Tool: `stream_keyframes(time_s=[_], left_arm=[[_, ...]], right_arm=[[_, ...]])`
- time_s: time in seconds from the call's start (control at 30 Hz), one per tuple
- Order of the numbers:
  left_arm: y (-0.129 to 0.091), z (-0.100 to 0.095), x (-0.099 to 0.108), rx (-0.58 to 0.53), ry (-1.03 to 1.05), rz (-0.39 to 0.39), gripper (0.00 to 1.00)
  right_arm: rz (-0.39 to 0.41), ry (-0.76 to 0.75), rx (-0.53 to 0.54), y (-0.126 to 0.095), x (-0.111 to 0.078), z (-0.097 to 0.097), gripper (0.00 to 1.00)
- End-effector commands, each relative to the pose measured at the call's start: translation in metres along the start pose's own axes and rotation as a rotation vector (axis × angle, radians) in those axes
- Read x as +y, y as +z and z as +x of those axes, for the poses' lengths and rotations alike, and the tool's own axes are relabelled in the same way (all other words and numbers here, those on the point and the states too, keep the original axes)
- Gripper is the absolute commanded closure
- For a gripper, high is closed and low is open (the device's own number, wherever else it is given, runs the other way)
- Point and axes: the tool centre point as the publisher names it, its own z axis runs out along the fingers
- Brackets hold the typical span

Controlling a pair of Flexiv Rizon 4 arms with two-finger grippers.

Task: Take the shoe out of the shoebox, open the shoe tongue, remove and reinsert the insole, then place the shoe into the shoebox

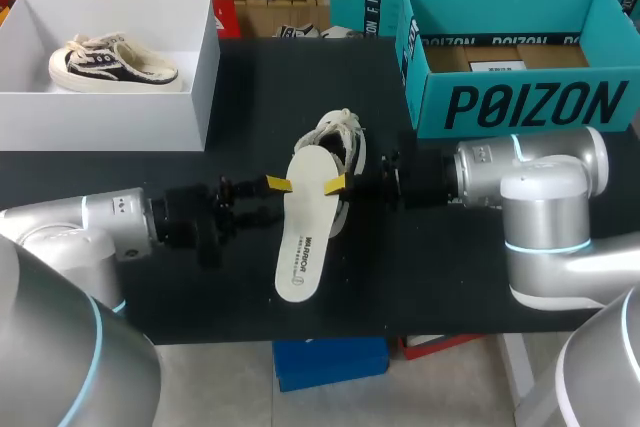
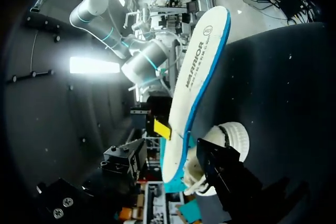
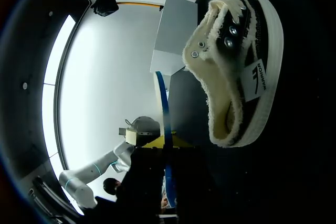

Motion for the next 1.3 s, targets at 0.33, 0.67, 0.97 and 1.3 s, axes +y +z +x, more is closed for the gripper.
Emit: stream_keyframes(time_s=[0.33, 0.67, 0.97, 1.3], left_arm=[[0.015, 0.005, 0.005, 0.012, 0.002, 0.019, 0.53], [0.024, 0.007, 0.003, 0.020, 0.006, 0.038, 1.00], [0.021, 0.006, 0.005, 0.036, 0.022, 0.045, 1.00], [0.003, -0.005, 0.006, 0.079, 0.048, 0.063, 1.00]], right_arm=[[-0.003, 0.001, -0.002, 0.002, 0.000, 0.000, 1.00], [-0.003, 0.001, -0.002, 0.002, 0.000, 0.000, 1.00], [-0.003, 0.001, -0.002, 0.002, 0.000, 0.000, 1.00], [0.002, 0.004, -0.012, -0.002, 0.002, 0.002, 0.00]])
